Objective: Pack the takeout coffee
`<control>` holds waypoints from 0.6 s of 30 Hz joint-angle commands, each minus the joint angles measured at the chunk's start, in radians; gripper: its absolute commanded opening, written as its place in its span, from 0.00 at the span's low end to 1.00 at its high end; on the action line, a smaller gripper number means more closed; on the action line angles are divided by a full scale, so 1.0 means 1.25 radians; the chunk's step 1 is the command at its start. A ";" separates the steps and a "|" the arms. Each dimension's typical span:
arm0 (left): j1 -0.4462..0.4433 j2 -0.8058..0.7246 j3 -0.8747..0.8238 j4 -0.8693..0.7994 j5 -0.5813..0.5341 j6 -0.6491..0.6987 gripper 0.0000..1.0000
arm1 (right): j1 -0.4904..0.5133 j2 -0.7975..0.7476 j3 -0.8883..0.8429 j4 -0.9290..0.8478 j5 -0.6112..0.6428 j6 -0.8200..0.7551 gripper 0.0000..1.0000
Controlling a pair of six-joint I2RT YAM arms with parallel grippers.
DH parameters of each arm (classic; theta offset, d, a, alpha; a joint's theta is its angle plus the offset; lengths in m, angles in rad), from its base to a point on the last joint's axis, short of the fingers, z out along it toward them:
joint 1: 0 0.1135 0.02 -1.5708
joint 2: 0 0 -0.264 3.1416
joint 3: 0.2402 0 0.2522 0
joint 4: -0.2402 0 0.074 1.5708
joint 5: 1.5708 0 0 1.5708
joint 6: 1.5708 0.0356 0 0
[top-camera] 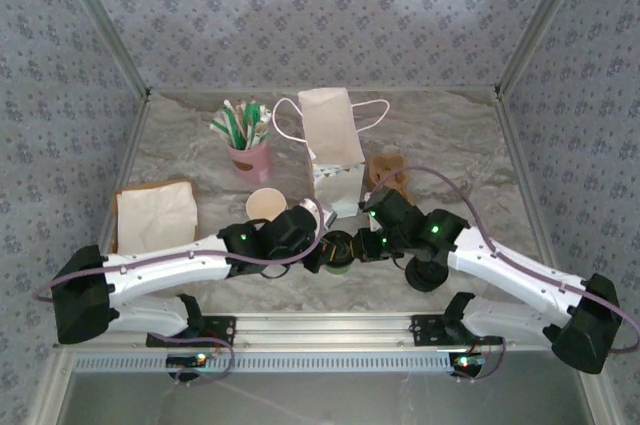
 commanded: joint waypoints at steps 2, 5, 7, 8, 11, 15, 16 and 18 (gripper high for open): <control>-0.007 -0.009 0.017 -0.026 -0.010 -0.001 0.03 | -0.001 -0.021 -0.037 0.063 -0.042 0.051 0.12; -0.007 -0.006 0.019 -0.026 -0.012 0.001 0.03 | -0.002 -0.023 -0.047 0.086 -0.053 0.059 0.12; -0.007 -0.004 0.022 -0.026 -0.012 0.002 0.03 | -0.003 -0.019 -0.050 0.094 -0.060 0.061 0.12; -0.007 -0.004 0.022 -0.025 -0.013 0.002 0.03 | -0.004 -0.018 -0.052 0.098 -0.063 0.063 0.12; -0.008 -0.002 0.024 -0.026 -0.014 0.002 0.03 | -0.006 -0.013 -0.057 0.096 -0.069 0.063 0.12; -0.007 0.000 0.024 -0.024 -0.016 0.003 0.04 | -0.017 -0.009 -0.069 0.097 -0.080 0.065 0.12; -0.007 0.002 0.027 -0.023 -0.016 0.003 0.04 | -0.021 -0.008 -0.075 0.099 -0.080 0.066 0.12; -0.007 0.005 0.030 -0.023 -0.013 0.003 0.04 | -0.028 -0.008 -0.084 0.106 -0.082 0.066 0.12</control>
